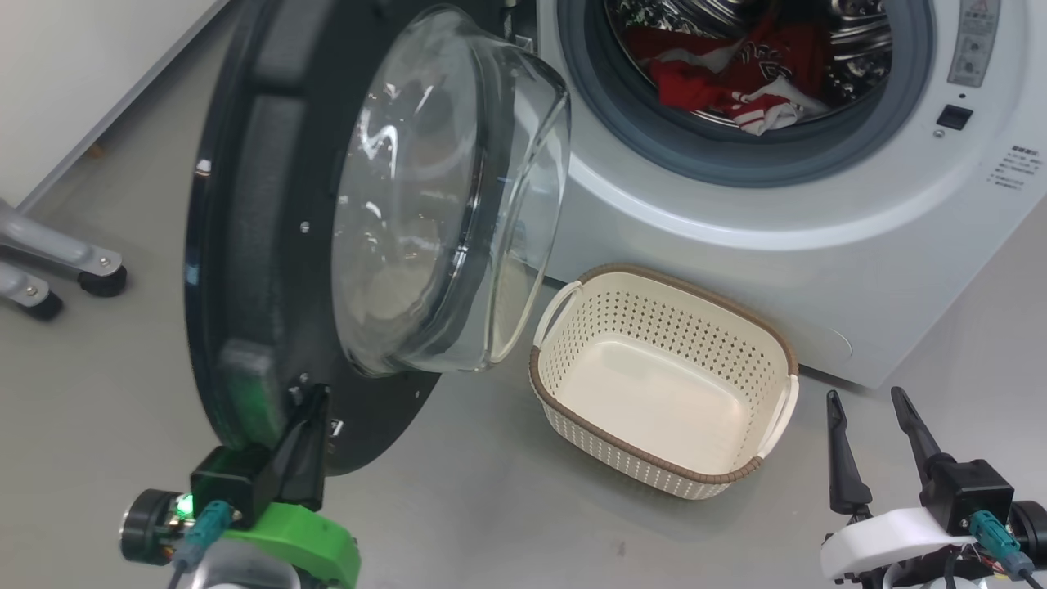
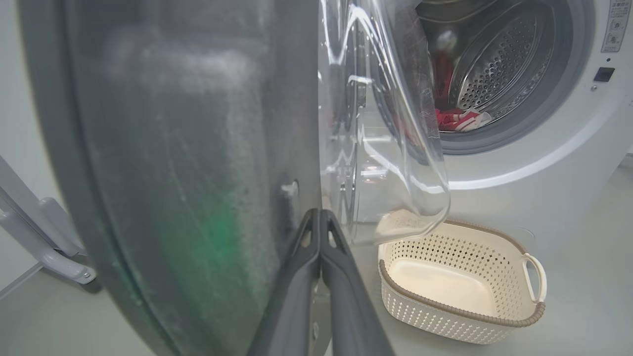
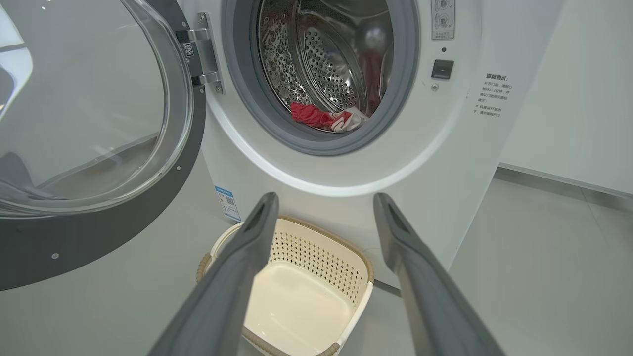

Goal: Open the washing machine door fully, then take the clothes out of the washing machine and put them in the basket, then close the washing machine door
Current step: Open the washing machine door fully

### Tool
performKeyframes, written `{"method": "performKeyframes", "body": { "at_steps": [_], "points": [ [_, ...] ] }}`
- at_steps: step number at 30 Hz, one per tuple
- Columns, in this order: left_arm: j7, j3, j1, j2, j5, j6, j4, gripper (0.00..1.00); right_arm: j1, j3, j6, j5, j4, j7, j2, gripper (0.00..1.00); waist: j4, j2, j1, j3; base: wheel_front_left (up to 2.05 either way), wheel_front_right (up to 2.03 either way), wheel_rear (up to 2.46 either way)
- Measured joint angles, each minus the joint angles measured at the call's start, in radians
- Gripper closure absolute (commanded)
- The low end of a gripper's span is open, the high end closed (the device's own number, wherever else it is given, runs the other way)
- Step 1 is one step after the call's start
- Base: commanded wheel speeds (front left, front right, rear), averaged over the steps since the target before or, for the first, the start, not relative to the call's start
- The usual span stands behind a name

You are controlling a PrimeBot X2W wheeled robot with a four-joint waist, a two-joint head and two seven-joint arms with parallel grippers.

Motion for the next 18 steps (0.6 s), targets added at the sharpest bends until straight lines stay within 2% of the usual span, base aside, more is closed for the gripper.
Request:
{"method": "performKeyframes", "body": {
  "at_steps": [18],
  "points": [
    [-0.074, 0.231, -0.066, 0.002, -0.037, 0.01, 0.115, 1.0, -0.041, -0.006, 0.0, -0.016, -0.011, 0.0, -0.014, 0.0, -0.078, 0.0, 0.0, 0.074, 0.0, 0.0, 0.0]
  ]
}}
